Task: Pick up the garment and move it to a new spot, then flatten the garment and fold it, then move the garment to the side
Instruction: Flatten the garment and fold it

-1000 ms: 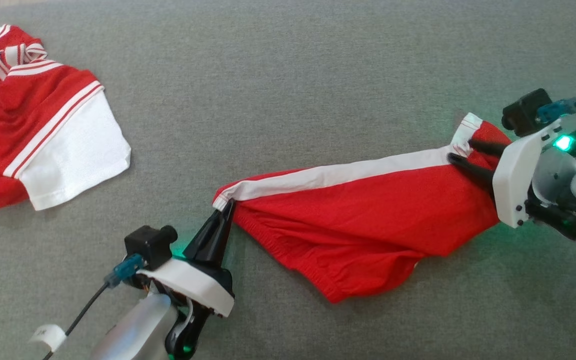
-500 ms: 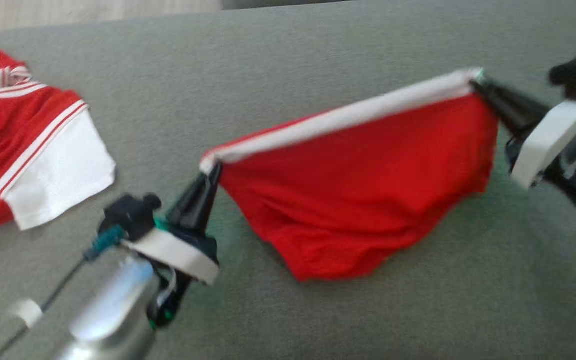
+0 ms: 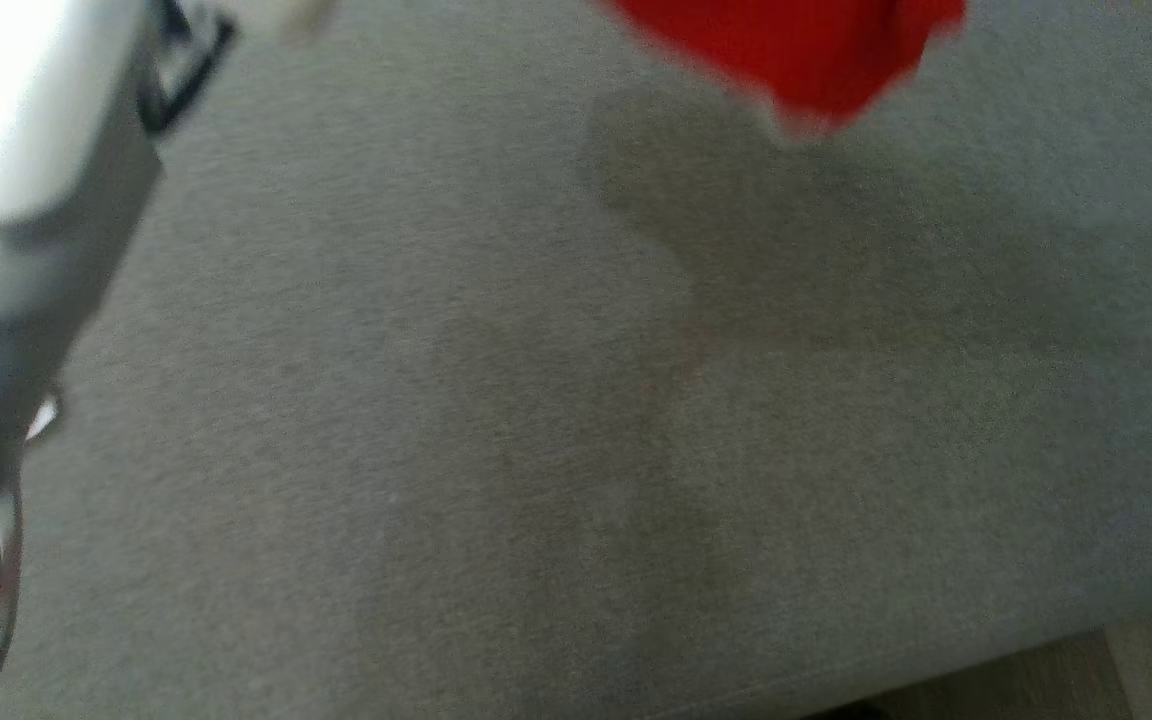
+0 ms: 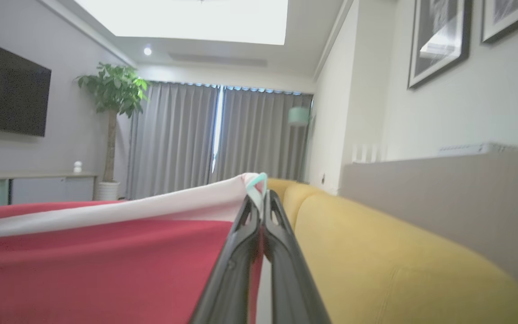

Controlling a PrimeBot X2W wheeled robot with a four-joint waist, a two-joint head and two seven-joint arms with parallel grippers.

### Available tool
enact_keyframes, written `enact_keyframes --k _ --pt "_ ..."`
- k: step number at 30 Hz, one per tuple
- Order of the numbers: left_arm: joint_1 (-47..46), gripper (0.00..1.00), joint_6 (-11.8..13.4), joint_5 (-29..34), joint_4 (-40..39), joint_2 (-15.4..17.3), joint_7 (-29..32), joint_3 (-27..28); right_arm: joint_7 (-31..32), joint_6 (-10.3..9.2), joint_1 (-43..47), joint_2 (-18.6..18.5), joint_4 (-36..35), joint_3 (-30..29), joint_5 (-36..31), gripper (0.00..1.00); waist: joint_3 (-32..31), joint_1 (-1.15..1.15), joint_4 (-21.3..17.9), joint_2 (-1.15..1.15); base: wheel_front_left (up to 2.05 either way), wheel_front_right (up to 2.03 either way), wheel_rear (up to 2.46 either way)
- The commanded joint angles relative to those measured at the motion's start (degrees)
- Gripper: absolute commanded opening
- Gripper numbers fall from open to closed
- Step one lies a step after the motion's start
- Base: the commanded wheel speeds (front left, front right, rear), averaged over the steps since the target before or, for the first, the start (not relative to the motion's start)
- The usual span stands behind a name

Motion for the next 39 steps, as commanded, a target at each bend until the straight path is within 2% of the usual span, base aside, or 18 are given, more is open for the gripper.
enact_keyframes --k 1,2,6,11,20,28,31,34,39 --pt "-3.67 0.0 0.95 1.2 0.37 1.52 -0.6 2.88 -0.59 0.37 -0.75 -0.44 -1.38 -3.96 -2.13 0.0 1.93 -0.02 -2.33 0.0 0.0 0.0 0.0" --pt "-7.41 0.0 1.8 3.59 2.47 0.33 -1.11 3.32 -0.6 0.37 -0.33 1.19 -2.99 -9.99 -6.11 0.0 1.92 -0.02 -2.68 0.0 0.0 0.0 0.0" --pt "-8.14 0.0 1.55 5.87 2.37 -0.93 -1.27 4.46 -0.61 0.37 4.35 3.63 -7.19 -15.15 -9.73 0.0 1.39 -0.02 -3.02 0.0 0.0 0.0 0.0" --pt "2.72 0.0 0.43 6.6 -0.12 -0.57 -1.29 2.13 -0.61 0.37 16.16 3.51 -10.91 -13.6 -9.91 0.0 0.94 -0.02 -2.59 0.0 0.0 0.0 0.0" --pt "30.75 0.0 0.06 4.11 -4.26 0.47 -1.3 -7.44 -0.62 0.37 42.2 0.87 -15.71 -6.81 -5.64 0.0 -1.88 -0.02 -1.35 0.0 0.0 0.0 0.0" --pt "48.58 0.0 0.04 1.77 -8.34 2.42 -1.3 -12.05 -0.62 0.37 60.35 -3.11 -21.86 -8.14 -0.53 0.0 -6.9 -0.02 -0.32 0.0 0.0 0.0 0.0" --pt "50.79 0.0 0.04 1.27 -9.48 3.31 -1.3 -12.81 -0.62 0.37 64.07 -3.84 -24.17 -10.04 0.58 0.0 -7.37 -0.02 0.01 0.0 0.0 0.0 0.0" --pt "52.17 0.0 0.48 -0.97 -13.75 4.18 -1.3 -11.08 -0.62 0.37 69.06 -3.88 -27.78 -16.7 0.85 0.0 -7.04 -0.02 0.96 0.0 0.0 0.0 0.0" --pt "47.57 0.0 0.4 -5.24 -17.47 2.03 -0.35 -7.76 -0.27 0.37 66.7 -3.67 -27.9 -21.24 -1.15 0.0 -4.22 -0.02 2.92 0.0 0.0 0.0 0.0"
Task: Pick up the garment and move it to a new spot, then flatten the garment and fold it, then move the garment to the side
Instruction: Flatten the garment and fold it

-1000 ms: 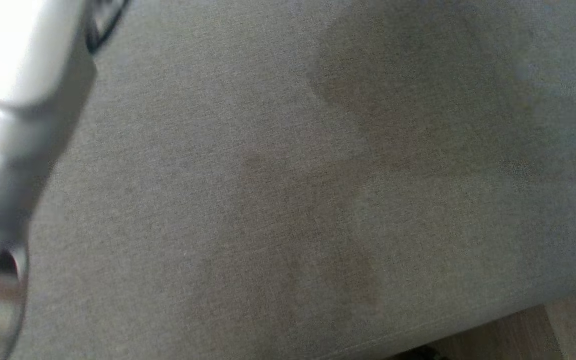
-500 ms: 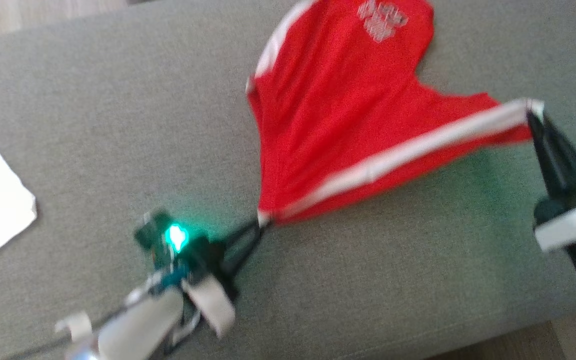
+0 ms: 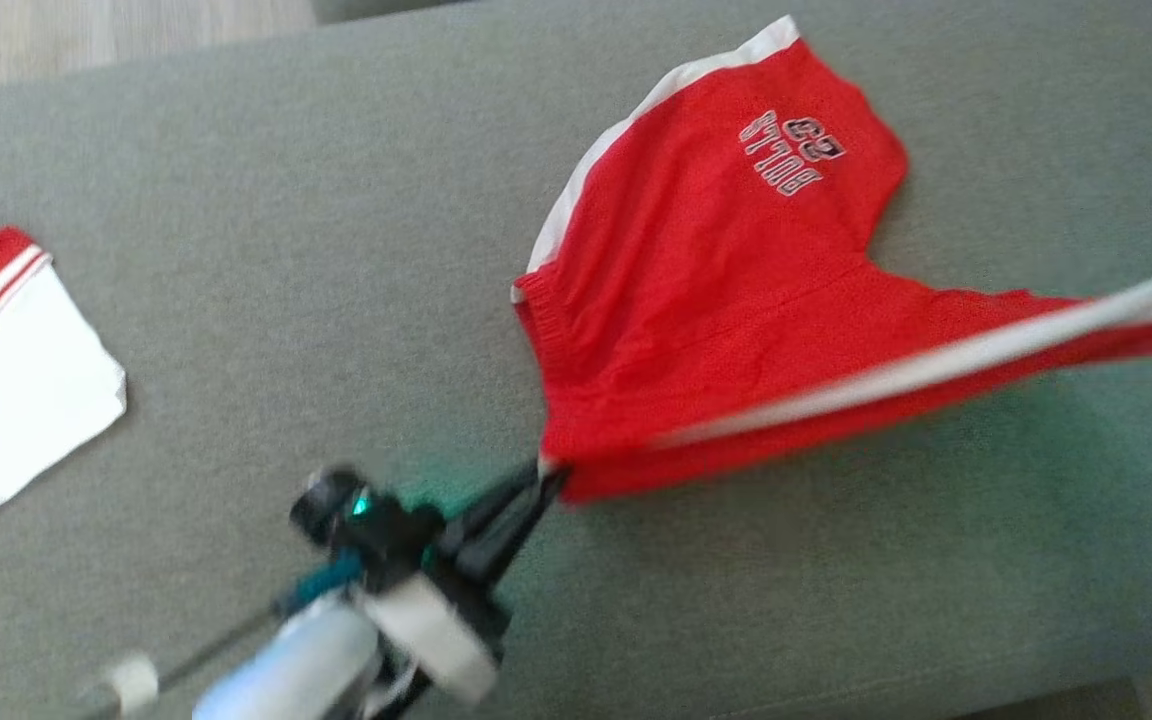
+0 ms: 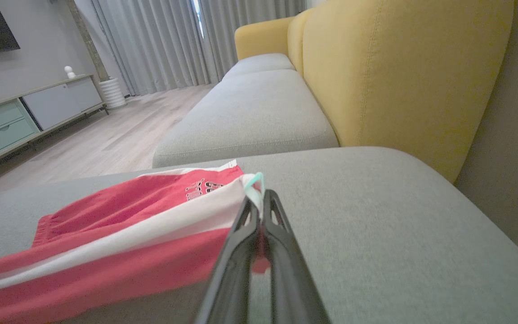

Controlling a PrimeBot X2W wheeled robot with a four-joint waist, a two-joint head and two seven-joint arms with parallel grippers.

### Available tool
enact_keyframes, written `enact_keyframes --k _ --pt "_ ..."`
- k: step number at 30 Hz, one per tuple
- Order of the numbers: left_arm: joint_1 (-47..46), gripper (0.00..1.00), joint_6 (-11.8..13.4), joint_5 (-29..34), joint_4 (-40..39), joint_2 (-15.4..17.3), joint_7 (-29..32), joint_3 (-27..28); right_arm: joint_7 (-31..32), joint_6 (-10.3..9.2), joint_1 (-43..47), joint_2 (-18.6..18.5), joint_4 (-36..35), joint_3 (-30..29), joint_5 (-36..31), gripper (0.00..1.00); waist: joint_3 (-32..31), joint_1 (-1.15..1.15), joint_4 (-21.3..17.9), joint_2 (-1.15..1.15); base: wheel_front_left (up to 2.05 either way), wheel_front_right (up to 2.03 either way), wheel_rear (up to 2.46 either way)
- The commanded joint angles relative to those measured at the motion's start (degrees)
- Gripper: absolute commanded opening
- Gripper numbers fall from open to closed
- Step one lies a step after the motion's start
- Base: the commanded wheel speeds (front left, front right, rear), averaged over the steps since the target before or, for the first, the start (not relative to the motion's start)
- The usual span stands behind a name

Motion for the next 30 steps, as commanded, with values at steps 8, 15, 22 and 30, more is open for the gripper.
enact_keyframes --k 8,15,22,30 --pt "-15.75 0.0 -0.02 -7.96 -2.14 -4.39 5.35 4.32 5.44 0.37 -20.32 -2.1 5.8 2.82 -2.87 0.0 7.46 0.01 4.98 0.0 0.0 0.0 0.0" --pt "-21.72 0.0 -0.06 -10.35 1.19 -6.02 8.35 4.34 8.98 0.37 -35.45 -1.95 16.9 10.77 -2.8 0.0 11.15 0.01 9.03 0.0 0.0 0.0 0.0" --pt "-26.23 0.0 -0.07 -11.18 6.65 -9.12 6.26 4.13 9.42 0.37 -47.02 -1.56 26.18 17.9 -1.22 0.0 14.69 0.01 11.66 0.0 0.0 0.0 0.0" --pt "-29.72 0.0 -0.08 -12.28 11.37 -11.35 4.29 2.81 7.33 0.37 -55.33 -0.49 33.28 27.15 0.79 0.4 17.12 0.01 12.71 0.0 0.0 0.0 0.0"
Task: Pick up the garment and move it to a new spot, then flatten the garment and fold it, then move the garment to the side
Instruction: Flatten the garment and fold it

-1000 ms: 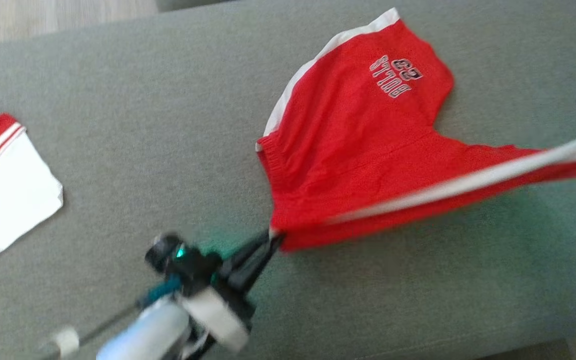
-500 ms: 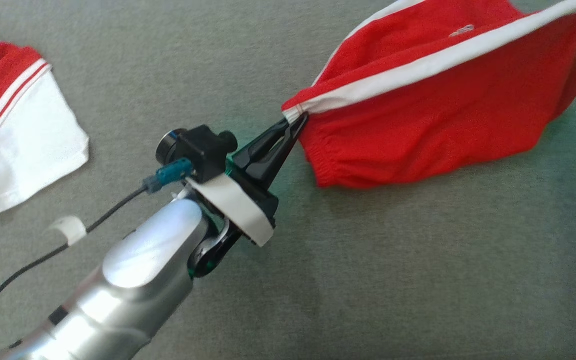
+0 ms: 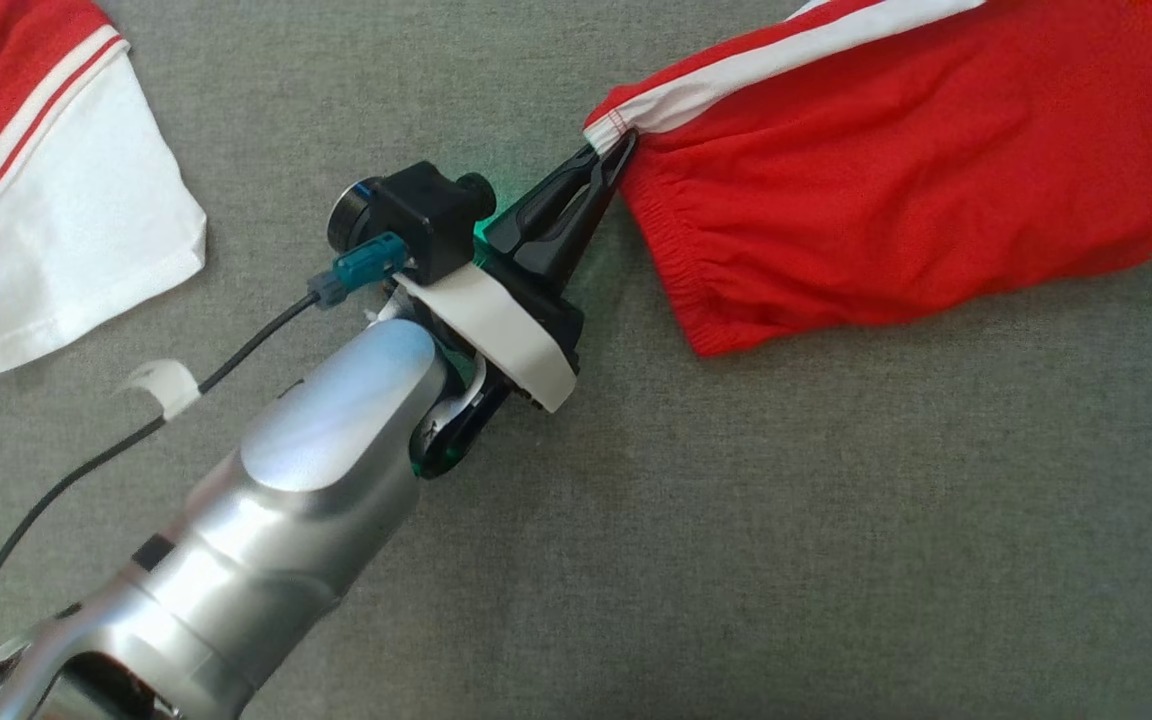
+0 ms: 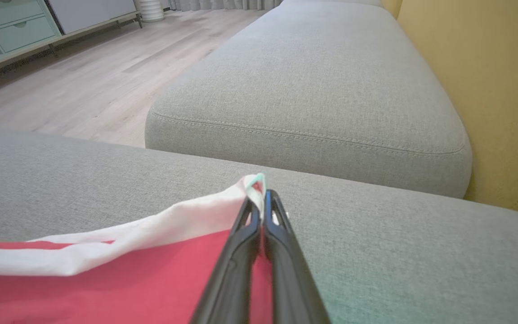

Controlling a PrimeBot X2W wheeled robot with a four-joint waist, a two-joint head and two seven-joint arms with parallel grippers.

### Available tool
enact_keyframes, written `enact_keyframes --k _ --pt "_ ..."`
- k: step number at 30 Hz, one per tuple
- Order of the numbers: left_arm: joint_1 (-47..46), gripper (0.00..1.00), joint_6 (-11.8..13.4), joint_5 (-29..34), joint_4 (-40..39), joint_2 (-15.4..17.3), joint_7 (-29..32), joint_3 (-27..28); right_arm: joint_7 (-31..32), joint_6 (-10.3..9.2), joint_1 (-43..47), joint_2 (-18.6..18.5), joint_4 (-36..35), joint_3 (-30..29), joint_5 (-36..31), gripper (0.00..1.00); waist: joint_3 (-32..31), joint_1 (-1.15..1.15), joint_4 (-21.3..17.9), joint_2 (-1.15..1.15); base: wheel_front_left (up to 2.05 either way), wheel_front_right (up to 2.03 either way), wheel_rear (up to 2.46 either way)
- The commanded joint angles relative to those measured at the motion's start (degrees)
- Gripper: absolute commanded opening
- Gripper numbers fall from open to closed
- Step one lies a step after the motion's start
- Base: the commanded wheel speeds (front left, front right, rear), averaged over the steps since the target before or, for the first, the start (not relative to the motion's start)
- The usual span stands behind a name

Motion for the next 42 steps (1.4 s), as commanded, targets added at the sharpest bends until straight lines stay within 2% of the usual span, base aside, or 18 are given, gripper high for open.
enact_keyframes --k 1,3,4,5,8,11,14,19,23,25,29,32,40,41,42 --pt "-1.65 0.0 0.09 -0.77 -0.54 0.66 -0.83 1.03 -1.61 0.37 0.06 -0.57 0.47 1.21 0.89 1.0 0.05 -0.01 0.01 0.0 0.0 0.0 0.0" --pt "-1.5 0.0 0.09 -1.1 0.55 0.4 -1.58 0.73 -3.59 0.37 -0.37 0.08 2.31 2.34 1.83 1.0 -0.57 -0.01 -0.19 0.0 0.0 0.0 0.0" --pt "-1.21 0.38 0.09 -1.07 1.06 0.32 -2.24 0.81 -4.42 0.37 -0.16 0.3 2.89 2.96 2.43 1.0 -1.13 -0.01 -0.29 0.0 0.0 0.0 0.0" --pt "-0.8 1.0 0.22 -0.83 1.46 0.29 -3.05 0.97 -5.12 0.37 0.28 0.32 3.17 3.69 2.94 1.0 -1.79 -0.01 -0.38 0.0 0.0 0.0 0.0" --pt "0.87 1.0 1.13 -0.8 2.22 0.05 -4.38 1.92 -6.48 0.37 1.86 0.09 3.05 4.77 4.4 1.0 -3.54 -0.01 -0.66 0.0 0.0 0.0 0.0" --pt "4.58 1.0 4.49 0.0 2.13 -0.23 -5.55 4.5 -7.67 0.37 5.53 -0.91 1.69 6.08 6.88 1.0 -6.3 -0.01 -1.22 0.0 0.0 0.0 0.0" --pt "9.83 1.0 10.66 3.26 -1.74 -0.86 -5.78 9.76 -8.26 0.37 10.07 -1.39 0.64 6.01 9.46 1.0 -9.24 -0.01 -1.69 0.0 0.0 0.0 0.0" --pt "21.94 1.0 21.77 17.14 -14.05 -2.38 -5.81 16.79 -8.55 0.37 15.84 -1.3 1.32 4.9 11.18 1.0 -12.21 -0.01 -1.21 0.0 0.0 0.0 0.0" --pt "30.56 1.0 27.94 27.27 -23.12 -3.99 -5.82 19.68 -8.55 0.37 16.19 -1.23 5.22 3.15 11.0 1.0 -12.14 -0.01 0.75 0.0 0.0 0.0 0.0" --pt "35.11 1.0 30.49 33.03 -27.6 -4.71 -5.82 20.1 -7.23 0.37 14.48 -1.29 10.73 2.26 10.19 1.0 -11.56 -0.01 3.14 0.0 0.0 0.0 0.0" --pt "38.27 1.0 32.04 37.45 -30.98 -5.42 -5.82 19.72 -5.45 0.37 11.98 -1.49 17.32 1.22 9.64 1.0 -10.17 -0.01 6.75 0.0 0.0 0.0 0.0" --pt "39.01 1.0 32.31 39.38 -31.61 -5.74 -5.82 19.09 -4.12 0.37 10.67 -1.41 21.3 0.92 9.54 1.0 -9.3 -0.01 8.8 0.0 0.0 0.0 0.0" --pt "39.11 1.0 32.95 39.95 -31.72 -6.69 -5.83 18.86 0.65 0.37 11.14 0.81 24.56 2.31 11.26 1.0 -8.81 -0.01 11.16 0.0 0.0 0.0 0.0" --pt "39.12 1.0 32.96 40.07 -31.69 -6.74 -5.83 18.87 1.78 0.37 11.47 1.13 24.2 2.48 11.95 0.98 -8.86 -0.01 11.13 0.0 0.0 0.0 0.0" --pt "39.12 1.0 32.93 40.16 -31.64 -6.78 -5.83 18.89 3.0 0.37 11.83 1.23 23.6 2.72 12.67 0.85 -8.92 -0.01 11.09 0.0 0.0 0.0 0.0"
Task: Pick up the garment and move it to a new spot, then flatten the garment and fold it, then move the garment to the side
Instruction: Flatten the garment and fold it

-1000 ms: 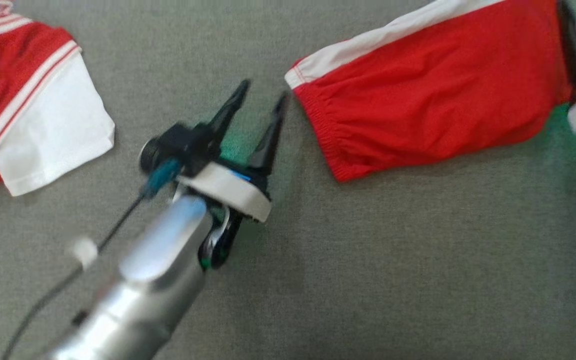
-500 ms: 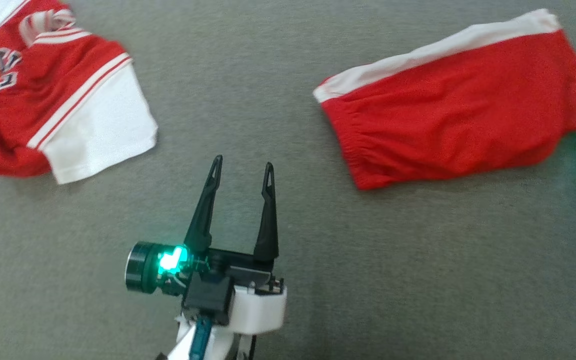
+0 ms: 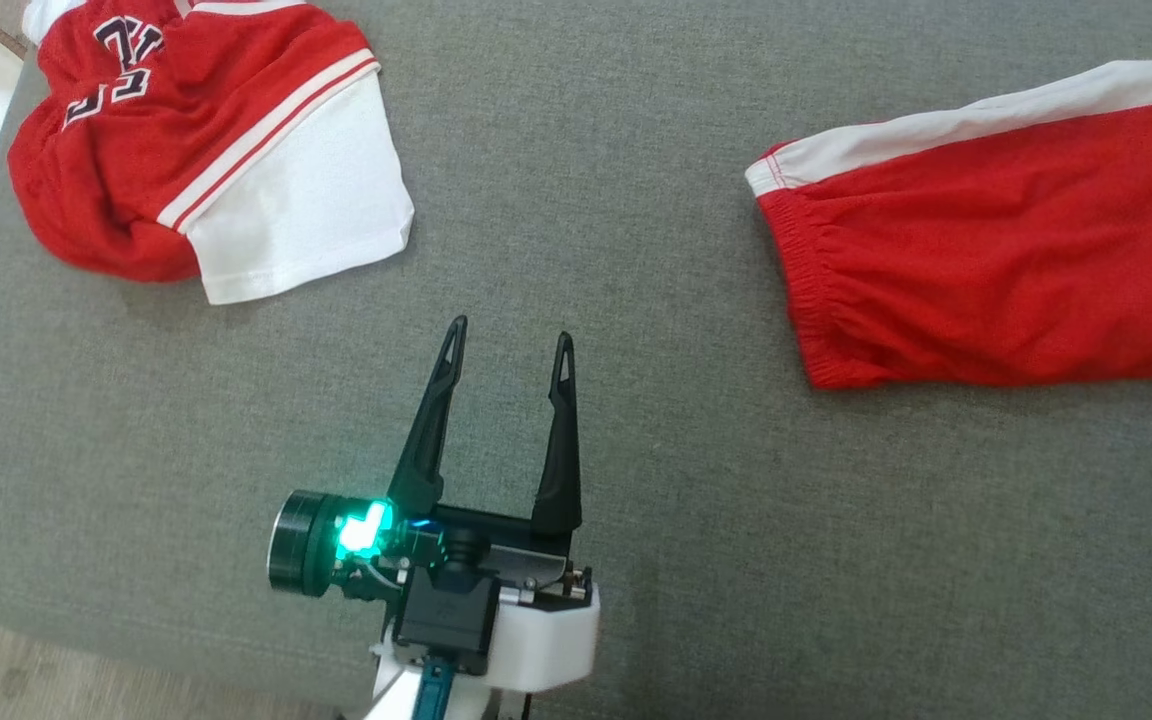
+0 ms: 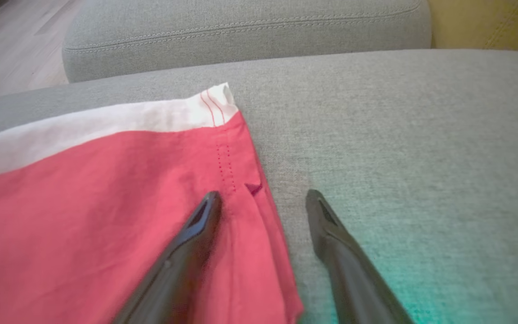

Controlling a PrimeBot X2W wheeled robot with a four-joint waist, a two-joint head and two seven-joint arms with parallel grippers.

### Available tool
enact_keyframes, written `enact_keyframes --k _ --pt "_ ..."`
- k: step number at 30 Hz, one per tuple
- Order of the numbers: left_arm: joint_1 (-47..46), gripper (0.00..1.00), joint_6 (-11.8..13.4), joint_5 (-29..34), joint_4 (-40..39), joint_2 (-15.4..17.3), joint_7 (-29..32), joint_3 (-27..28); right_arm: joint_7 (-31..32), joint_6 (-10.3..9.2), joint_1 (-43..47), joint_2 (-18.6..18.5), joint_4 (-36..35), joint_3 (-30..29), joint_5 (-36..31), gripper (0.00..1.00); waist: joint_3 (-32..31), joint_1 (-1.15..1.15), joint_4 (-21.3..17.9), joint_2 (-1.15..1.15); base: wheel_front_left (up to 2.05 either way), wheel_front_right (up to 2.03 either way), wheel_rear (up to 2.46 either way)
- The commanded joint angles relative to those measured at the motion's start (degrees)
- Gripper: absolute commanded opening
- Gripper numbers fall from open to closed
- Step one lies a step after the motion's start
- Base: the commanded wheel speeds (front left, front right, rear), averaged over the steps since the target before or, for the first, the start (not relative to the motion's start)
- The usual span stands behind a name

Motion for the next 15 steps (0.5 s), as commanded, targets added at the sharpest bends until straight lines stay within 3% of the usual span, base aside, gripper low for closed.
enact_keyframes --k 1,2,3,15 --pt "-0.08 1.0 0.53 0.55 -1.86 -0.31 -0.28 1.46 3.2 0.39 3.16 0.23 -1.56 2.14 1.4 0.39 -0.16 0.0 -0.21 0.0 0.0 0.0 0.0" --pt "-0.1 1.0 0.47 0.61 -1.82 -0.34 -0.28 1.51 4.12 0.39 3.51 0.03 -2.3 2.54 1.87 0.09 -0.26 0.0 -0.36 0.0 0.0 0.0 0.0" --pt "-0.11 1.0 0.38 0.62 -1.79 -0.36 -0.28 1.59 4.85 0.39 3.77 -0.25 -2.99 2.85 2.35 0.0 -0.36 0.0 -0.58 0.0 0.0 0.0 0.0" --pt "0.78 1.0 -0.96 0.42 -1.14 -0.12 -0.28 3.93 -0.5 0.39 2.26 -4.42 -2.34 4.01 1.22 0.0 -3.22 0.0 -7.39 0.0 0.0 0.0 0.0"
